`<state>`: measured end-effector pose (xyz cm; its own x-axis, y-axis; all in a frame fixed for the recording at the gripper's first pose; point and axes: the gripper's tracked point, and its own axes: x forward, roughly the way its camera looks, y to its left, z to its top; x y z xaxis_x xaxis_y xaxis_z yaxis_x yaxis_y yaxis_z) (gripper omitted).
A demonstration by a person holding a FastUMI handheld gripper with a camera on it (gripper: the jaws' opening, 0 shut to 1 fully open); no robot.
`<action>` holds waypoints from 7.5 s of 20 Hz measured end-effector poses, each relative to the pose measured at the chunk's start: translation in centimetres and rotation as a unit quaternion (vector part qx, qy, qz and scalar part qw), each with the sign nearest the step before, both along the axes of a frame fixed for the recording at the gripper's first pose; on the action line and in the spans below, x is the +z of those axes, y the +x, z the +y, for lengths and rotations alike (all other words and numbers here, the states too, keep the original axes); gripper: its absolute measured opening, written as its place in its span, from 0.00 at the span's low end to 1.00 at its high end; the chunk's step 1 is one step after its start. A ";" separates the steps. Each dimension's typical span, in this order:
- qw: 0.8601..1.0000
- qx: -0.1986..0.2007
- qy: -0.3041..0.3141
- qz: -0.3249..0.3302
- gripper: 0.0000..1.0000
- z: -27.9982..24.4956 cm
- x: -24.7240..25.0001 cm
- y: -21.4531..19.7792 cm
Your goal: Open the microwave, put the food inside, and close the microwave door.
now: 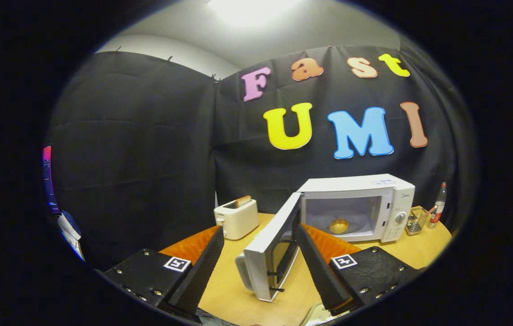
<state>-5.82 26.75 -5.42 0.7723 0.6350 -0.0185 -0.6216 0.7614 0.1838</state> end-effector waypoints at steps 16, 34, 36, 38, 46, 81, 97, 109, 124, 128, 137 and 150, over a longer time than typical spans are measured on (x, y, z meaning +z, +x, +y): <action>0.989 0.125 -0.053 0.058 0.78 11.3 -6.8 -2.2; 0.989 0.064 -0.095 0.098 0.04 4.8 -10.3 3.6; 0.989 0.048 -0.096 0.101 0.04 3.2 -10.6 4.5; 0.990 0.030 -0.094 0.106 0.04 1.6 -10.7 5.7; 0.988 -0.033 -0.088 0.120 0.05 -3.9 -11.2 10.1; 0.963 -0.220 -0.071 0.135 0.05 -17.0 -13.2 32.6; 0.959 -0.247 -0.067 0.124 0.06 -16.6 -11.5 34.1; 0.963 -0.258 -0.068 0.042 0.06 -18.5 -2.6 21.7; 0.959 -0.277 -0.038 0.035 0.67 -20.7 0.0 7.1; 0.962 -0.269 -0.044 0.008 0.99 -20.3 1.6 5.3; 0.963 -0.264 -0.049 -0.006 0.99 -19.8 2.6 4.0; 0.959 -0.278 -0.047 0.009 0.99 -21.3 1.6 4.3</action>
